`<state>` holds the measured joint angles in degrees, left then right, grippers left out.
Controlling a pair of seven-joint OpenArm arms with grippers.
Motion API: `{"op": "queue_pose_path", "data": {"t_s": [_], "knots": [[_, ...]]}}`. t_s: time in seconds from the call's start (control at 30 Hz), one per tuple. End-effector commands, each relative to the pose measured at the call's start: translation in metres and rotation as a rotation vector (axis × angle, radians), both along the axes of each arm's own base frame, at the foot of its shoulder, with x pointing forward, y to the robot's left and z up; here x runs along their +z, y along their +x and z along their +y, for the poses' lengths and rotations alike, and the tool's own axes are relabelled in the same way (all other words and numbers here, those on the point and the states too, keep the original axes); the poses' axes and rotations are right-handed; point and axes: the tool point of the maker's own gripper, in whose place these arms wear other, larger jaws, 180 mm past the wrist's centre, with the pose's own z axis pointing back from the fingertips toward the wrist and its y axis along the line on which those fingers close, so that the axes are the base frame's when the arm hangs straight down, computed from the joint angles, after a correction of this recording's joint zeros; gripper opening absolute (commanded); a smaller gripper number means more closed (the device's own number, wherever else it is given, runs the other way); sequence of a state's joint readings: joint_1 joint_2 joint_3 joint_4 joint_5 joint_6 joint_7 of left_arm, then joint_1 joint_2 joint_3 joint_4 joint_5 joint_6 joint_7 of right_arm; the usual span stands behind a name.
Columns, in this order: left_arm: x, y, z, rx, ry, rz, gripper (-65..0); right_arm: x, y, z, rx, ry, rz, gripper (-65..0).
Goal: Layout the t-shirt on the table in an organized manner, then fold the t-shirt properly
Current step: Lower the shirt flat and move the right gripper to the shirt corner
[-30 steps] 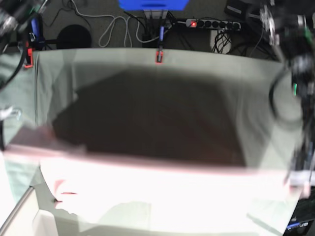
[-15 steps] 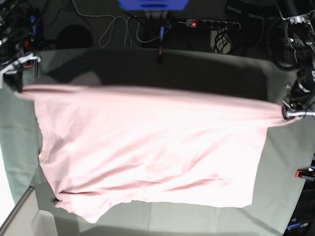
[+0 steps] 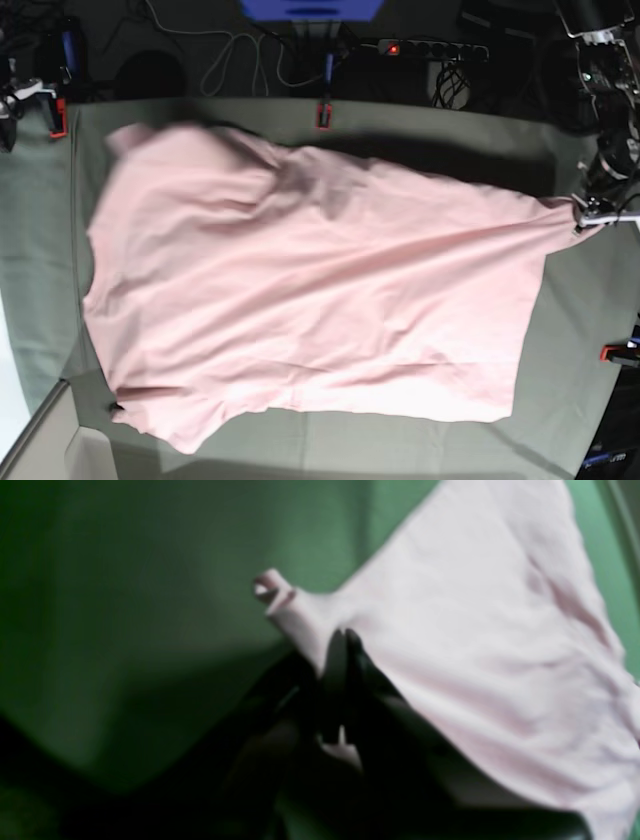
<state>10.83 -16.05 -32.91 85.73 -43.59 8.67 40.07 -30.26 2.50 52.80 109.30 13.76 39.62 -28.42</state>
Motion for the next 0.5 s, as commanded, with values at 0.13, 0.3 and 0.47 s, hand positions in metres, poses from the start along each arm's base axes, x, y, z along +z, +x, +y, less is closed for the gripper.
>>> {"op": "queue_pose_path", "data": {"t_s": [0.13, 0.3, 0.47], "knots": [[-0.015, -0.006, 0.005, 0.037, -0.029, 0.026, -65.0, 0.001, 0.025, 0.02, 0.076, 0.023, -0.045, -65.0], [-0.039, -0.017, -0.006, 0.061, -0.088, 0.072, -65.0, -0.029, 0.034, 0.031, 0.087, 0.022, 0.032, -65.0], [-0.044, -0.02, -0.009, 0.064, -0.096, 0.082, -65.0, -0.05, 0.025, 0.049, 0.099, 0.055, 0.09, -65.0]]}}
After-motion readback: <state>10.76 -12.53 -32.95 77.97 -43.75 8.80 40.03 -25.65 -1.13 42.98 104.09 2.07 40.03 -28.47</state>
